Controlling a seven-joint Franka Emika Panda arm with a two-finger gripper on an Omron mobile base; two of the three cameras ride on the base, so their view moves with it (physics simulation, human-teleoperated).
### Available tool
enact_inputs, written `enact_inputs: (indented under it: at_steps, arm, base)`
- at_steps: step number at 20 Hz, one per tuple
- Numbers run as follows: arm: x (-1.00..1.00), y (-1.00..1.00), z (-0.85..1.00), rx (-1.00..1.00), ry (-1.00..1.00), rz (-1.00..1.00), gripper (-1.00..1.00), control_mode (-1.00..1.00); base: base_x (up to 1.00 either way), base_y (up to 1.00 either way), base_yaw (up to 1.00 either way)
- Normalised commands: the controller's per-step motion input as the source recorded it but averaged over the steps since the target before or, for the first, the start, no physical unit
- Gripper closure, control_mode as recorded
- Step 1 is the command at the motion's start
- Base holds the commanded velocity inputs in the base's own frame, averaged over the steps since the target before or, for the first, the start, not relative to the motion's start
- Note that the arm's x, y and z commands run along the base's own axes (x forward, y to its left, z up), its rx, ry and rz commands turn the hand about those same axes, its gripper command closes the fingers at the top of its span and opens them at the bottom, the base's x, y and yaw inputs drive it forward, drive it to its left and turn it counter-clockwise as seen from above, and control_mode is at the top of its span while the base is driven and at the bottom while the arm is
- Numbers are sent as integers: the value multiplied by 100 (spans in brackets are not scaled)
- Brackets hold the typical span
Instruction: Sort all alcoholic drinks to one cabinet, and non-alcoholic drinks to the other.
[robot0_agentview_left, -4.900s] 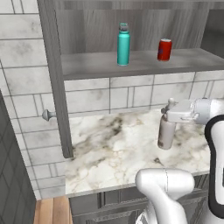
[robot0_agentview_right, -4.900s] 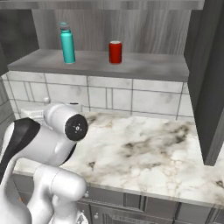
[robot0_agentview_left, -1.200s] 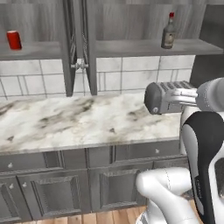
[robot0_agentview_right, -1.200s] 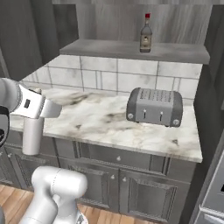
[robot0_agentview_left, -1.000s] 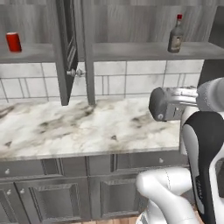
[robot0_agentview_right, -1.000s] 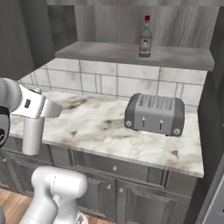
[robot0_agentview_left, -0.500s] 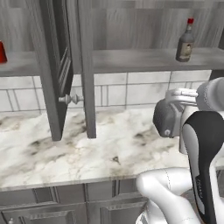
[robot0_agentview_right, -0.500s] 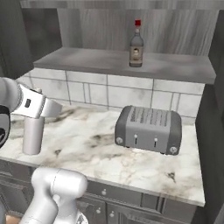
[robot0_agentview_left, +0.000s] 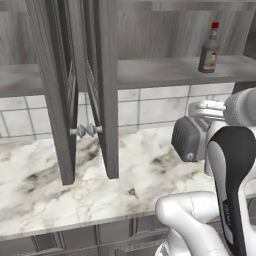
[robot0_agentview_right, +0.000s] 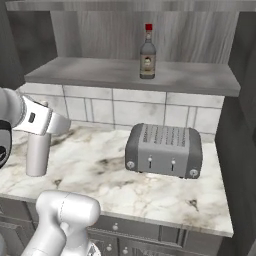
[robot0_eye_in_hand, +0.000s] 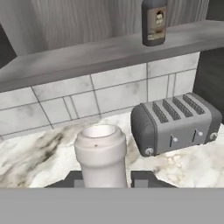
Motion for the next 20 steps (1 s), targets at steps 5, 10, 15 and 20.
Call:
enact_inputs:
  at_steps: [5,10,15,20]
  arm:
    - [8,-2,40,0,-12,-4,100,-100]
    - [0,-32,63,5,-28,1,100,-100]
    - [3,-24,53,8,-28,11,100,-100]
    - [13,-2,42,1,-26,9,100,-100]
  base:
    - [10,0,-3]
    - [0,0,0]
    - [0,0,0]
    - [0,0,0]
